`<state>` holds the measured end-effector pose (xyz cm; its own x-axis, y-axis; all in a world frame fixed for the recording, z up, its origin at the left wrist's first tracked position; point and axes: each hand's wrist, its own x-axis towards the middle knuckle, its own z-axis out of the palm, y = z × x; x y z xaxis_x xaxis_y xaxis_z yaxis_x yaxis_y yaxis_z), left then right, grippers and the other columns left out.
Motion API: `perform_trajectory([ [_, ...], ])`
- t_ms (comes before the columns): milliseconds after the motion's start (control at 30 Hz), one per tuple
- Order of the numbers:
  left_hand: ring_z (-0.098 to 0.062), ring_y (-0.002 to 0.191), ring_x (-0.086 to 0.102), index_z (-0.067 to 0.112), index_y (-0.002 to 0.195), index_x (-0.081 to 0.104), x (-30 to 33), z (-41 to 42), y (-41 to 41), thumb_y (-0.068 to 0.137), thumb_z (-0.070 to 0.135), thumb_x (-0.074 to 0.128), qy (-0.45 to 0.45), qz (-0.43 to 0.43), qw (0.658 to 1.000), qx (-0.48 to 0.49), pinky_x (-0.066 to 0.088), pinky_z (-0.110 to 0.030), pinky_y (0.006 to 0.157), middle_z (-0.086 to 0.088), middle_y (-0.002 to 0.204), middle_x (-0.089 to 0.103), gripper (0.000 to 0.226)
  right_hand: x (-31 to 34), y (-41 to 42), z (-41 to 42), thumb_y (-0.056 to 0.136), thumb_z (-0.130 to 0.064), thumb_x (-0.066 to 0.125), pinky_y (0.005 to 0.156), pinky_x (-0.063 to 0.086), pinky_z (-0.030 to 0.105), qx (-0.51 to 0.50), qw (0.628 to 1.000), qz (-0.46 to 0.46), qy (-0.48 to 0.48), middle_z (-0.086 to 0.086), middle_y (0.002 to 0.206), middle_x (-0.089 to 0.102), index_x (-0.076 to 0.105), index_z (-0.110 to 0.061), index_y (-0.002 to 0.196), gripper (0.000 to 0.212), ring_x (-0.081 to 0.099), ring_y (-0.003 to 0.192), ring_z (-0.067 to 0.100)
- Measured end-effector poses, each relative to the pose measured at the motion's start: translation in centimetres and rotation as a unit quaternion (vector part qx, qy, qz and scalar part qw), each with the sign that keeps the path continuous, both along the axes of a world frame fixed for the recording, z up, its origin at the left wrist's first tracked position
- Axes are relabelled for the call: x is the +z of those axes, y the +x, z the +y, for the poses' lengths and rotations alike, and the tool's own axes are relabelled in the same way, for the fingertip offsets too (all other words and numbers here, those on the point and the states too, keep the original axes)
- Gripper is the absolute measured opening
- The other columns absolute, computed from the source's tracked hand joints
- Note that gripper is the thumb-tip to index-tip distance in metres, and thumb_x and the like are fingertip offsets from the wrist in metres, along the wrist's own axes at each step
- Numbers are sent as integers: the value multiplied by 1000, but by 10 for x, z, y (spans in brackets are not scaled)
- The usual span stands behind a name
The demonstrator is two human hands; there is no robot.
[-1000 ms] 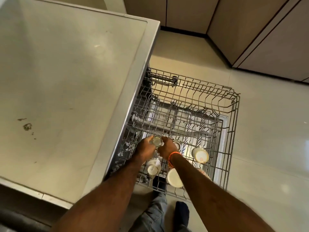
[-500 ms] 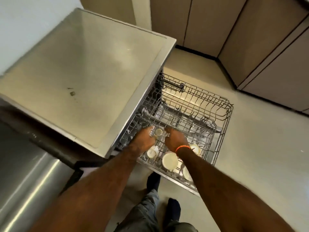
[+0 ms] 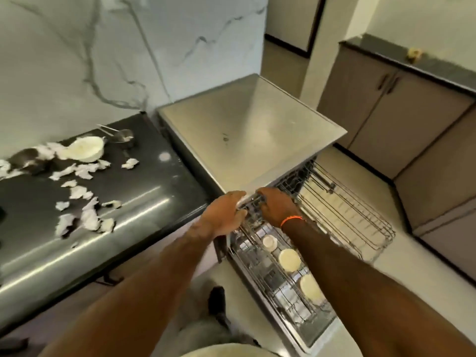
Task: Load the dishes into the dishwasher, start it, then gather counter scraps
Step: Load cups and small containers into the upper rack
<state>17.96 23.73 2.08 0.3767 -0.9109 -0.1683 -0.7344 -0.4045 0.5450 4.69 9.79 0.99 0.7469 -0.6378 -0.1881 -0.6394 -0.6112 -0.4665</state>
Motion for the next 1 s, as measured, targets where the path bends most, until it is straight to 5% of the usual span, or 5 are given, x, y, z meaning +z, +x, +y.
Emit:
perform_trajectory([
  [467,-25,146,37,14,154,36,36,190,181,92,36,65,-33,-73,960,267,31,-38,120,-8,159,40,72,43,212,141,87,-14,59,106,42,31,208,974,-95,3,3,135,60,61,-18,133,47,58,121,22],
  [667,-26,143,40,13,154,37,36,242,273,92,35,66,-32,-74,947,310,33,-36,118,-8,157,42,72,49,318,183,88,-18,60,101,44,31,226,968,-109,11,0,133,61,58,-25,135,47,60,113,19],
  [1000,-26,143,41,15,153,38,32,305,405,87,40,69,-53,-88,927,360,35,-41,118,-8,156,42,77,51,463,247,93,-23,61,110,40,31,268,958,-96,30,-2,144,52,48,-26,144,53,52,128,17],
])
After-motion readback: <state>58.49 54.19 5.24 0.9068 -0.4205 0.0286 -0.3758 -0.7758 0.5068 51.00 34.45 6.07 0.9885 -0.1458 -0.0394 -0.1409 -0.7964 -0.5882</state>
